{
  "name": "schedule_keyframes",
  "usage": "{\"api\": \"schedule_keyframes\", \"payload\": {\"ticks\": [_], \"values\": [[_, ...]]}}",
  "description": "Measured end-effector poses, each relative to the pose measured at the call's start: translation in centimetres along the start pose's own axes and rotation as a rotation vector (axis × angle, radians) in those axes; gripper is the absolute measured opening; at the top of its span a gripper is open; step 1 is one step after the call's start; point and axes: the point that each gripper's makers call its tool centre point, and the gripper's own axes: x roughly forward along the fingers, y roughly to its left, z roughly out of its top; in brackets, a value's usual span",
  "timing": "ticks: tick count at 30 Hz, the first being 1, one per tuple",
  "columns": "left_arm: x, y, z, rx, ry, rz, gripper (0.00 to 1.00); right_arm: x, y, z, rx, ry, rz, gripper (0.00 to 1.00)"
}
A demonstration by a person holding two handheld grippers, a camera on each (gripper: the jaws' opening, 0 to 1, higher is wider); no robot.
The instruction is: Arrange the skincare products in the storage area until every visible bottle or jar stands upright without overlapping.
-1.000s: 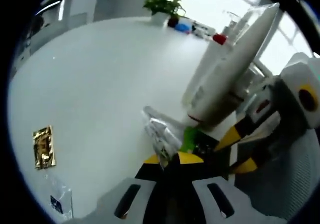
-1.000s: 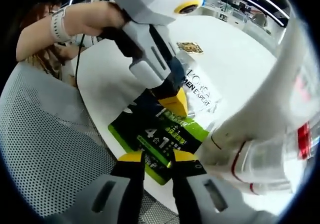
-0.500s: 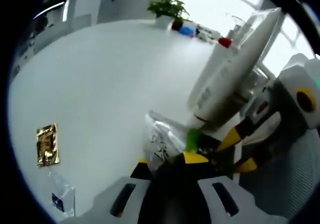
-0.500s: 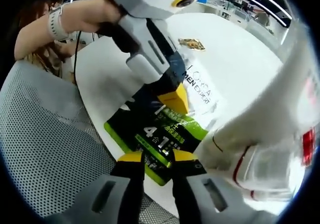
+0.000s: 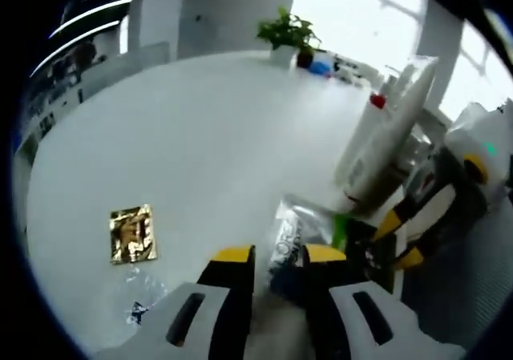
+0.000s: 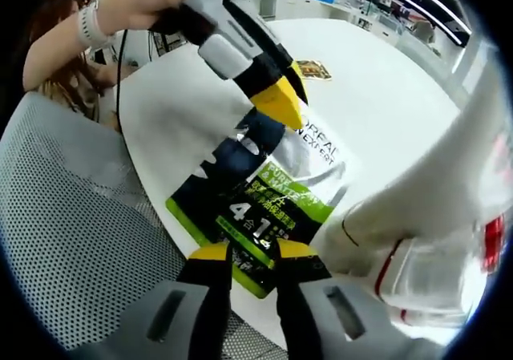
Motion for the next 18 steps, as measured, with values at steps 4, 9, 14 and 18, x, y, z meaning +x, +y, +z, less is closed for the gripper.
{"api": "schedule_keyframes", "payload": {"ticks": [4, 9, 14, 18], "values": [[-1.1, 0.1, 0.4, 0.009, -0.027, 0.019, 0.21, 0.0, 0.0, 0.0, 0.001, 0.002, -0.001, 0.21], [-1.0, -2.1, 0.6, 0.059, -0.029, -0.027, 0.2, 0.0, 0.0, 0.0, 0.008, -0.003, -0.003, 0.21], [0.4, -2.7, -1.2, 0.05, 0.052, -0.043, 0.22, 0.0, 0.0, 0.0, 0.018, -0.012, -0.015, 0.21], [1.2, -2.2, -2.1, 0.06, 0.091, -0.019, 0.23, -0.1, 0.0, 0.0, 0.016, -0.015, -0.014, 0.21]]}}
